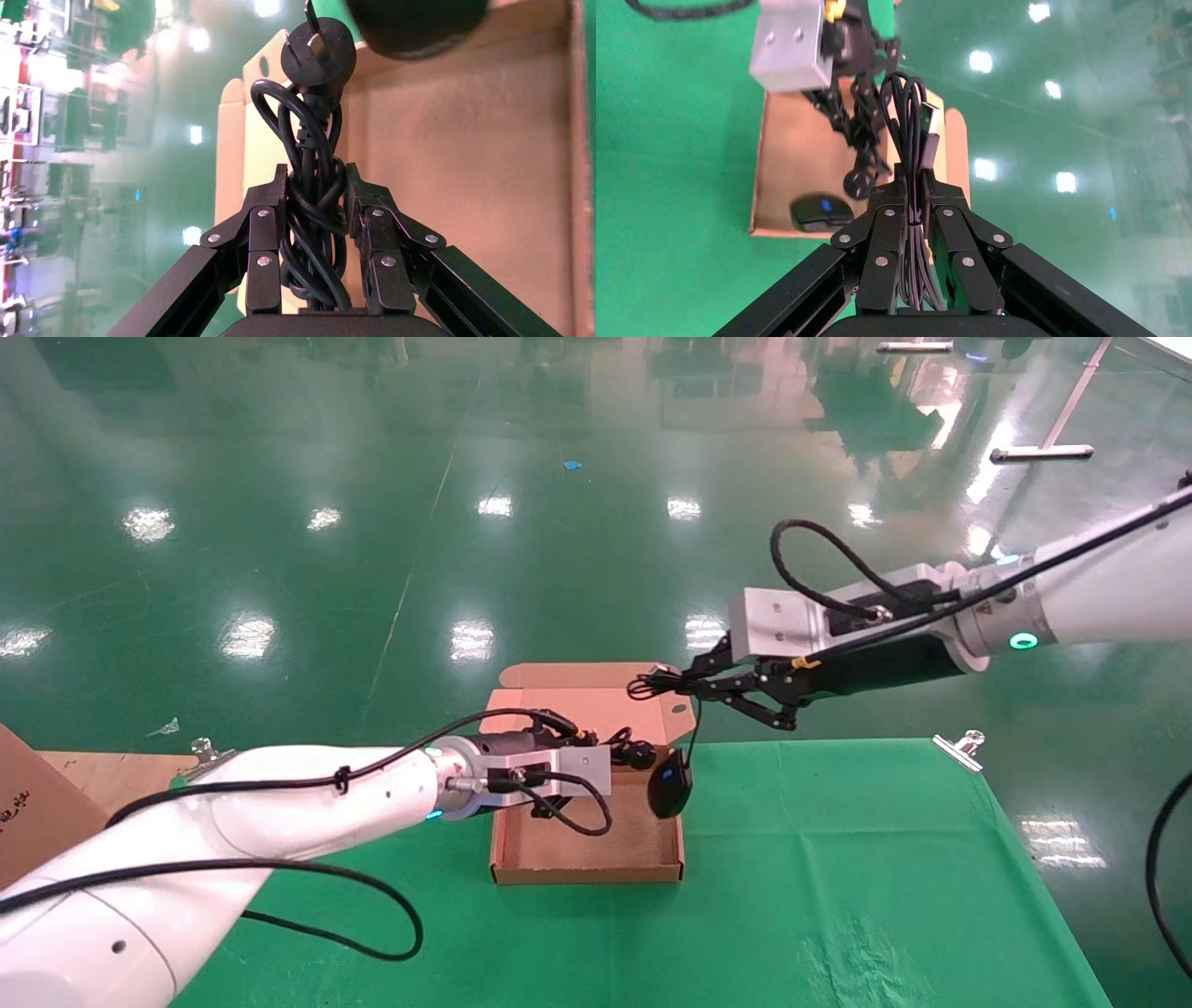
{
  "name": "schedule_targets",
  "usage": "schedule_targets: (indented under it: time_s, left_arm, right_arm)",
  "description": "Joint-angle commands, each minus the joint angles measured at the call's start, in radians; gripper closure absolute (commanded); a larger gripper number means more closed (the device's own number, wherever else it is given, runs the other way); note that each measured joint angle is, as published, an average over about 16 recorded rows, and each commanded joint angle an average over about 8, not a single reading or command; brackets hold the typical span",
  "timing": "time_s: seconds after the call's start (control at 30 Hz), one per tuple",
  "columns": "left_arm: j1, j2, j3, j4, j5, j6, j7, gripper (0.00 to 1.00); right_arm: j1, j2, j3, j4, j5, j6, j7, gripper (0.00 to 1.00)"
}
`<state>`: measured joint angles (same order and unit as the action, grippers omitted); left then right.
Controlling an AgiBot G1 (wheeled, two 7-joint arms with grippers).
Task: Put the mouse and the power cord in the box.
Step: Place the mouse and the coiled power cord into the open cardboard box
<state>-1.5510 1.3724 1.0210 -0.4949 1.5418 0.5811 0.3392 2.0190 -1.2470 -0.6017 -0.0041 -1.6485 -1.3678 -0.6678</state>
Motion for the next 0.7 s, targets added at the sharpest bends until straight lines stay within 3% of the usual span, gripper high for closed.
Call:
schedule_targets:
  time_s: [0.03, 0.13, 0.17, 0.7]
  left_arm:
    - [0.008, -0.001, 0.033, -0.009, -0.011, -0.022, -0.020, 0.39]
    - [0.007, -0.002, 0.067, -0.018, -0.034, -0.033, -0.039, 0.03]
    - [0.005, -0.002, 0.078, -0.019, -0.040, -0.037, -0.043, 0.00]
    - [-0.019, -0.003, 0.208, -0.028, -0.136, -0.083, -0.072, 0.00]
  right_arm:
    - [-0.010, 0.007, 0.000, -0.003, 0.001, 0.013, -0.005, 1.00]
    - [-0.024, 0.015, 0.001, -0.006, 0.001, 0.025, -0.011, 1.00]
    - [-0.029, 0.017, 0.001, -0.007, 0.002, 0.028, -0.012, 1.00]
    - [-0.052, 0.006, 0.004, 0.000, 0.006, 0.025, -0.014, 1.00]
